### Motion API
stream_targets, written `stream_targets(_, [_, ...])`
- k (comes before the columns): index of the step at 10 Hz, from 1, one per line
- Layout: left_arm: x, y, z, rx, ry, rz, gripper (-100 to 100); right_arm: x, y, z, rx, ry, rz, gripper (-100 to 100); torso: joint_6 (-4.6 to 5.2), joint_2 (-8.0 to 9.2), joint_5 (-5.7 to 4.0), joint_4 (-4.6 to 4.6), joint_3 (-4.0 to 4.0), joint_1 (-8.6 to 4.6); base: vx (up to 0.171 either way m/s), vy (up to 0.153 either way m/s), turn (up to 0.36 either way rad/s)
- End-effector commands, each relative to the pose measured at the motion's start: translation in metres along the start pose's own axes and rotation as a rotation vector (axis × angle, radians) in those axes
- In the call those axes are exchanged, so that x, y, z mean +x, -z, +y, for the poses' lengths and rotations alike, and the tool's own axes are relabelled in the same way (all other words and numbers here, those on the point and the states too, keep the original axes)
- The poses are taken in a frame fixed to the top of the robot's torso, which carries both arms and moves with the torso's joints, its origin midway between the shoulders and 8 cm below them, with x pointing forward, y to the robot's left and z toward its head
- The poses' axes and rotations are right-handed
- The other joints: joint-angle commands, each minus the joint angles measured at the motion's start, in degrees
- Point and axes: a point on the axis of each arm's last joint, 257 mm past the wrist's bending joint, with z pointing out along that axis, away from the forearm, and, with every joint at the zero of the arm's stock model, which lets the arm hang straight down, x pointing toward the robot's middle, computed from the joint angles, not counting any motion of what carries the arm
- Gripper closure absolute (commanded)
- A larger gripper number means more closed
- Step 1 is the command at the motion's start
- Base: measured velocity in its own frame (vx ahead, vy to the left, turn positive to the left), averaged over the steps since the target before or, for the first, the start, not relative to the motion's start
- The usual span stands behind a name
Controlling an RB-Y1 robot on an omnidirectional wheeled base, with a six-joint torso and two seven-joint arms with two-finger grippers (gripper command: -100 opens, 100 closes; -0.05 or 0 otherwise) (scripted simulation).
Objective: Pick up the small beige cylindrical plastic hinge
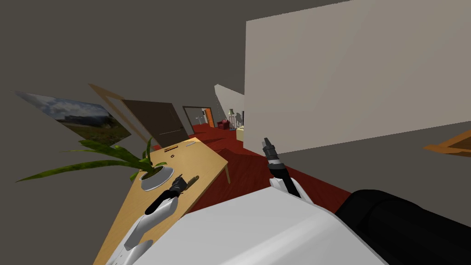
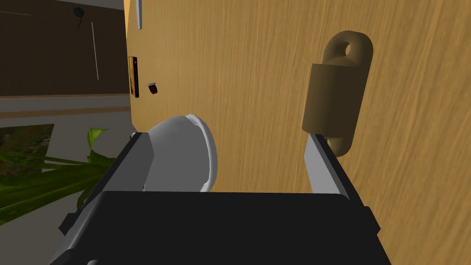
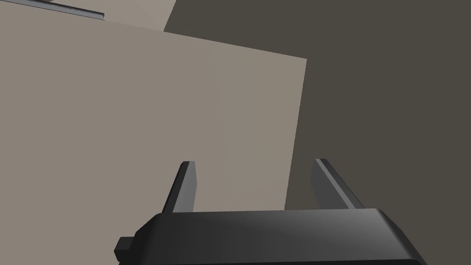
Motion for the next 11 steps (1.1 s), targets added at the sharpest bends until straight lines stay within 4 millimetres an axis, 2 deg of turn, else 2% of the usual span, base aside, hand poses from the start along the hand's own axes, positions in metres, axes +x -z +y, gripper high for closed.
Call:
stream_targets(1, [-0.011,0.000,0.009,-0.042,0.014,-0.023,-100,0.000,0.000,0.000,0.000,0.000,0.000,0,0.00,0.00,0.00,0.00,0.00,0.00,0.029,-0.001,-0.030])
stream_targets(2, [-0.024,-0.005,0.015,-0.077,0.039,-0.050,-100,0.000,0.000,0.000,0.000,0.000,0.000,0,-0.03,0.03,0.00,0.00,0.01,0.02,0.027,0.004,-0.064])
stream_targets(5, [-0.039,-0.008,0.032,-0.150,0.063,-0.090,-100,0.000,0.000,0.000,0.000,0.000,0.000,0,-0.01,0.04,0.00,0.01,0.02,0.05,0.022,0.007,-0.043])
stream_targets(6, [-0.050,-0.011,0.041,-0.192,0.085,-0.119,-100,0.000,0.000,0.000,0.000,0.000,0.000,0,-0.02,0.04,0.01,0.01,0.02,0.04,0.031,0.006,-0.075])
stream_targets(7, [-0.051,-0.011,0.043,-0.201,0.086,-0.122,-100,0.000,0.000,0.000,0.000,0.000,0.000,0,-0.01,0.02,0.00,0.00,0.01,0.05,0.028,0.010,-0.040])
stream_targets(11, [-0.082,-0.013,0.069,-0.335,0.144,-0.207,-100,0.000,0.000,0.000,0.000,0.000,0.000,0,-0.03,0.00,0.02,-0.01,-0.01,0.06,0.035,0.010,-0.079])
